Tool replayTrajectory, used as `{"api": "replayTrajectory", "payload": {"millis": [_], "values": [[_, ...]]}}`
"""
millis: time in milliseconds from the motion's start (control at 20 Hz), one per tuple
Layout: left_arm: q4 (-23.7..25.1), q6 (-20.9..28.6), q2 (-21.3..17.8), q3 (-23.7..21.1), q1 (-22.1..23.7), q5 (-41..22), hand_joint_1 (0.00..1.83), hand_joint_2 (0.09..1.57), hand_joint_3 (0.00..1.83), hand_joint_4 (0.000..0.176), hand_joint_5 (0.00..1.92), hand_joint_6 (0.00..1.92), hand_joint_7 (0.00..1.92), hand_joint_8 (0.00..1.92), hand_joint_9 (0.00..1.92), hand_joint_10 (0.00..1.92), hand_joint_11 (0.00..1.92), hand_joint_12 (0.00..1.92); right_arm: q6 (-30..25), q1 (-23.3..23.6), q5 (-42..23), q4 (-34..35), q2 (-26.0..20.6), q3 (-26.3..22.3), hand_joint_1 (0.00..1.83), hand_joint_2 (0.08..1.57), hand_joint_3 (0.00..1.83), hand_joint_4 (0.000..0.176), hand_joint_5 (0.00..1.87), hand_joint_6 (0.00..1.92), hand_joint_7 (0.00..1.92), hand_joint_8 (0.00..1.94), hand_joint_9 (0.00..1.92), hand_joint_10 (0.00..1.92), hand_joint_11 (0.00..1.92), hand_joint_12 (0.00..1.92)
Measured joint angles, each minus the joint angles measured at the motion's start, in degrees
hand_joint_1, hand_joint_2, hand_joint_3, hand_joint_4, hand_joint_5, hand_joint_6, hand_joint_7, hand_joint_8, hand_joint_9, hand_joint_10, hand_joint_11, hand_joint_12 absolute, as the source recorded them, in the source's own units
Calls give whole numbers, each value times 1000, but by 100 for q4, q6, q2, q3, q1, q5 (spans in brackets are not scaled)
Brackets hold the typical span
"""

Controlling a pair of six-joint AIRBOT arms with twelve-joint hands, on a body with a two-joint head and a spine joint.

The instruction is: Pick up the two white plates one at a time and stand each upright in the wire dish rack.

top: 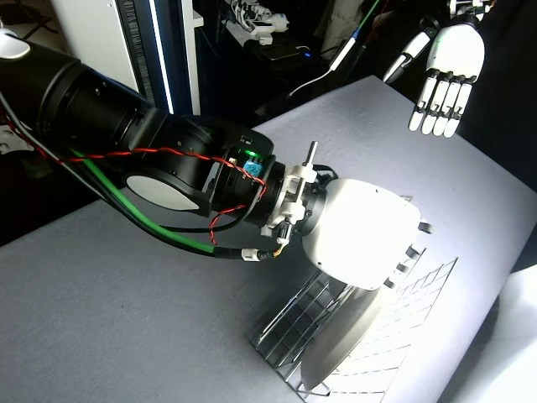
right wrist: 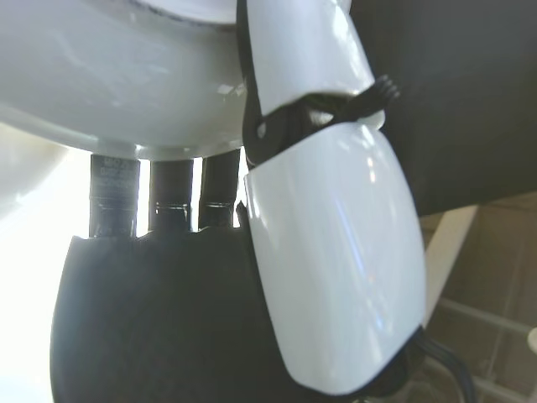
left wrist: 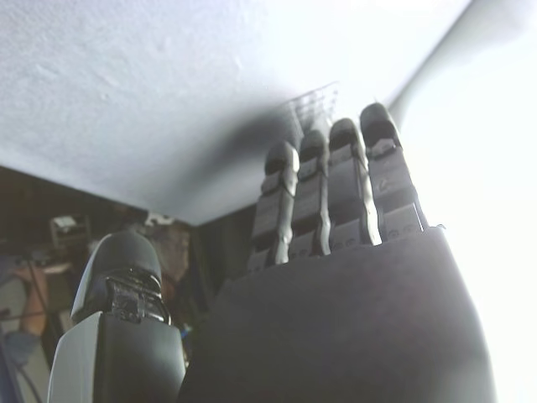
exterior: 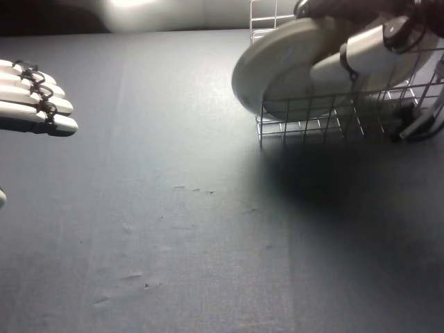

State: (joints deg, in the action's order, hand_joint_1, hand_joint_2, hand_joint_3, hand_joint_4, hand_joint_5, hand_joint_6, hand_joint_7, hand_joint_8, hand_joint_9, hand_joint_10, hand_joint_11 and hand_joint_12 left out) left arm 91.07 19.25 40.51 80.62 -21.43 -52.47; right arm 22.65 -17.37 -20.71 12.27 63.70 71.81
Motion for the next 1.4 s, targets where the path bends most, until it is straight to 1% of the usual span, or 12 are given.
{"api": "replayTrajectory", "payload": {"millis": [400,600,700,900,950,1000,1050,1100,1150,1200,1300,1400], "values": [[9,0,0,0,0,11,0,1160,0,0,128,1,90,2,58,2,0,161,-20,-151,-160,-492,0,131,1500,1056,0,0,974,897,1025,795,1078,823,987,1334],[7,0,0,0,0,11,0,1161,0,0,177,1,129,1,95,1,0,258,-9,-151,-186,-597,0,131,1486,1145,0,0,783,1214,839,1030,878,1147,795,1559],[4,-33,0,0,0,9,0,1157,0,0,165,0,118,1,79,1,0,208,-7,-151,-164,-625,0,131,1362,1182,0,0,700,1366,825,1111,874,1288,639,1222],[7,-33,-2,0,0,-76,0,1163,1,0,163,0,124,0,95,3,0,280,2,-179,-133,-721,0,129,1353,1195,0,0,657,1418,805,1140,869,1306,630,1170],[7,-33,-2,0,0,-140,0,1162,1,0,171,3,132,3,100,5,0,283,2,-179,-138,-719,0,129,1453,1139,3,0,657,817,810,1129,905,1270,632,1153],[9,-66,-2,2,0,-186,0,1162,0,0,169,1,120,3,85,3,0,249,2,-179,-140,-723,0,129,1473,1136,0,0,723,498,798,1148,901,1279,620,1144],[13,-118,-2,0,0,-273,0,1154,0,0,153,1,114,1,85,2,0,269,0,-175,-162,-739,0,129,1573,1084,0,0,762,363,789,615,892,1182,606,1136],[13,-122,-2,0,0,-341,0,1154,0,0,124,2,82,3,58,2,0,195,-2,-151,-164,-734,-7,103,1593,1075,0,0,804,239,867,313,883,1175,598,1119],[13,-133,-2,0,0,-385,0,1155,0,0,133,4,91,5,63,4,0,191,0,-133,-162,-734,-9,85,1424,1052,0,0,792,164,875,175,787,685,544,1110],[20,-142,-2,0,0,-444,0,1162,2,0,136,3,94,4,62,3,0,171,7,-90,-164,-737,-39,31,1381,1044,0,0,766,98,866,81,795,409,484,1128],[31,-177,-2,-7,0,-498,0,1167,3,0,128,4,82,4,47,4,0,128,4,-2,-229,-732,-101,-66,1366,1049,0,0,740,31,837,12,804,192,411,1171],[44,-275,-7,-48,2,-525,0,1161,0,0,135,2,92,2,64,5,0,171,4,87,-334,-713,-146,-162,1322,1030,0,0,695,6,785,0,786,154,392,1177]]}}
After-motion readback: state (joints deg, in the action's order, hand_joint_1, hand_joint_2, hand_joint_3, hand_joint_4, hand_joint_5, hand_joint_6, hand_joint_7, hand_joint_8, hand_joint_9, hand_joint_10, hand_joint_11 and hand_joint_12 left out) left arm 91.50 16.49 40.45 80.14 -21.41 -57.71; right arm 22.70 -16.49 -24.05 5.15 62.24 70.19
